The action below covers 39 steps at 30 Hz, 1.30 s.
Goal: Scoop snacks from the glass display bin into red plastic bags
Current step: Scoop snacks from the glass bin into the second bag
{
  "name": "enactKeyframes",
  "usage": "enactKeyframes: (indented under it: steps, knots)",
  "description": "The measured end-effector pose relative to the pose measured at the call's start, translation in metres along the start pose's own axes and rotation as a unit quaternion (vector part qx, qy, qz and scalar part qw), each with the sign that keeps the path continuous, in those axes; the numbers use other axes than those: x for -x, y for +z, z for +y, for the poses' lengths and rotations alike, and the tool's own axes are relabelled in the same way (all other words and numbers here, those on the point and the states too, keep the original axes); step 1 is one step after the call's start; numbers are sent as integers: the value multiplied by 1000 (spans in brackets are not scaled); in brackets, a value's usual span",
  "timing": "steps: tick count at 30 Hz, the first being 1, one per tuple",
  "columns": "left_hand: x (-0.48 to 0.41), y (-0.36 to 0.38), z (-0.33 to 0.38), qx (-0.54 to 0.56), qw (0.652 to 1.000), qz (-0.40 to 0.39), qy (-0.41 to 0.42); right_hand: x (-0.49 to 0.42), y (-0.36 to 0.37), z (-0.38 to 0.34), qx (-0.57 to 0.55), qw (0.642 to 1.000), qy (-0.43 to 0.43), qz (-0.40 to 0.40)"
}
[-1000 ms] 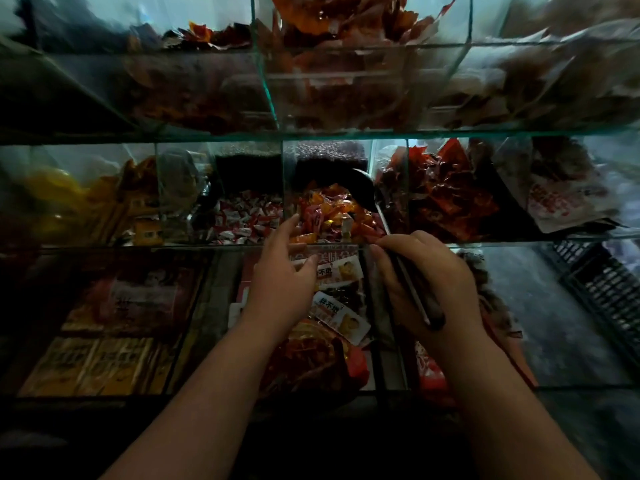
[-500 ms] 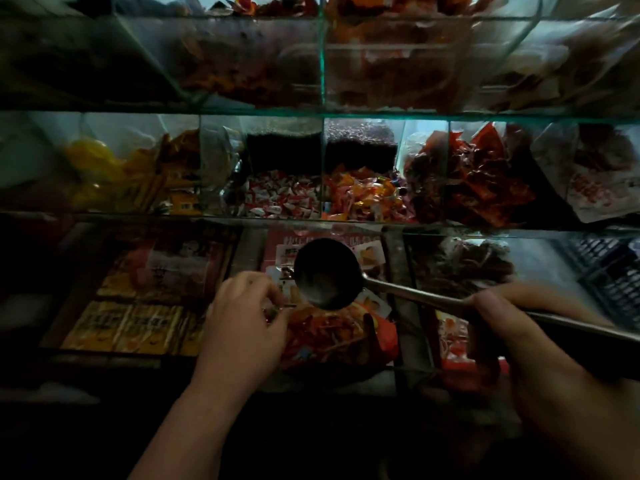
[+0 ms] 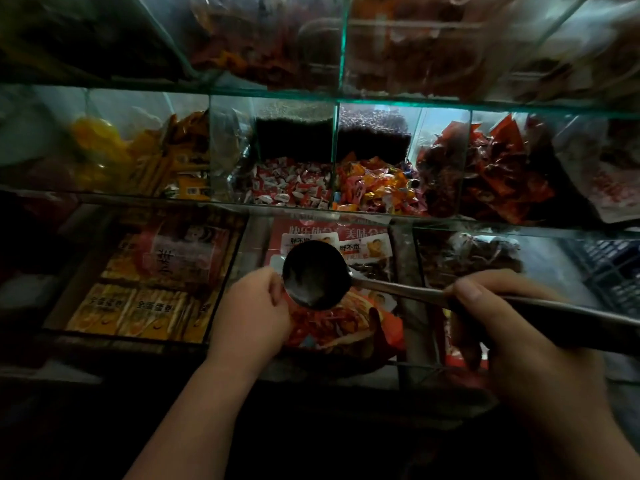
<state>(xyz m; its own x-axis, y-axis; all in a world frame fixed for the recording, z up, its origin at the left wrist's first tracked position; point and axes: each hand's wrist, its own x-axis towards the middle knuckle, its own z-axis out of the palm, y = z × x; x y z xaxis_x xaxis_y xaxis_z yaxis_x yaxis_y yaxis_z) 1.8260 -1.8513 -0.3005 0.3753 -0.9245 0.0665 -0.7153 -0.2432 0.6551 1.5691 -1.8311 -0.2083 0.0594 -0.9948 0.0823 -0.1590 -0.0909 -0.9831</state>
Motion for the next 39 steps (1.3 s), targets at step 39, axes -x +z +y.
enactKeyframes:
  steps: [39]
  knots:
    - [-38,32,39,196,980,-32,29,-112,49,81,175,977,76,98]
